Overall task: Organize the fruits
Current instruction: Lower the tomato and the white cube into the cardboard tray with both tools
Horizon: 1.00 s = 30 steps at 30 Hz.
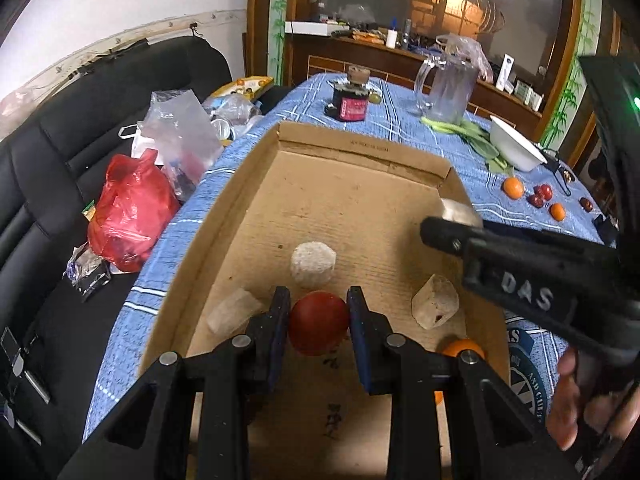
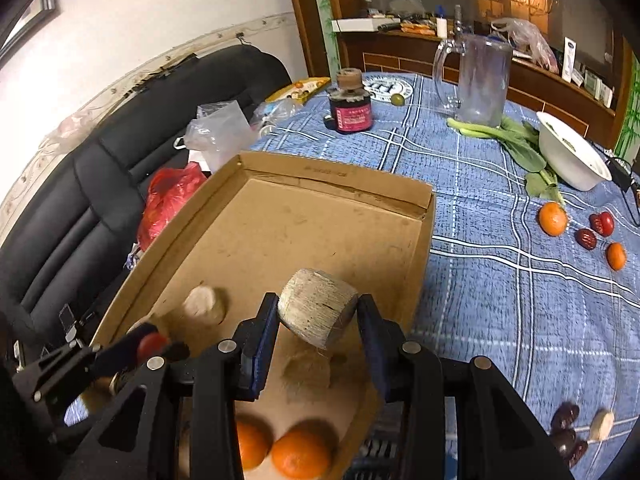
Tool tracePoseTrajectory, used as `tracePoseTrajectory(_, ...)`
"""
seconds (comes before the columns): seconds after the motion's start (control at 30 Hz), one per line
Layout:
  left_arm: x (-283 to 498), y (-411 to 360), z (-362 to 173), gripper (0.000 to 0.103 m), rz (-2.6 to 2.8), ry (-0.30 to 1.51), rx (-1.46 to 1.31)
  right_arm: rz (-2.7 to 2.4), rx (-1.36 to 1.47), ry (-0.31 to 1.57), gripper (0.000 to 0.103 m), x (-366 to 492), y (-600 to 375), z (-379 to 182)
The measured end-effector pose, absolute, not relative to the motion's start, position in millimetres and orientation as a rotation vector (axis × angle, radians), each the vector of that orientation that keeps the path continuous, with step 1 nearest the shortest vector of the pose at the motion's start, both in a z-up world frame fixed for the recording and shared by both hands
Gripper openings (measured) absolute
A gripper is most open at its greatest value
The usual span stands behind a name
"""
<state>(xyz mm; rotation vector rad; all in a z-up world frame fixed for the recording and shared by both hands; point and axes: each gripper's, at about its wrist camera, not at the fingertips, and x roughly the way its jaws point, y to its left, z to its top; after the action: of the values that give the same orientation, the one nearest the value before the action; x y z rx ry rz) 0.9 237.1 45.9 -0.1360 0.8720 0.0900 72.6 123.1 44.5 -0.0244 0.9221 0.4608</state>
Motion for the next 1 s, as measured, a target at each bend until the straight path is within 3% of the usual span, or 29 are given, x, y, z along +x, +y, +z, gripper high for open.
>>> tracePoseTrajectory(1.0, 23.2, 242.5, 33.8, 0.028, 0.168, 0.895, -0.122, 0.416, -0.071, 0.953, 0.044, 73.7, 136.6, 18.5)
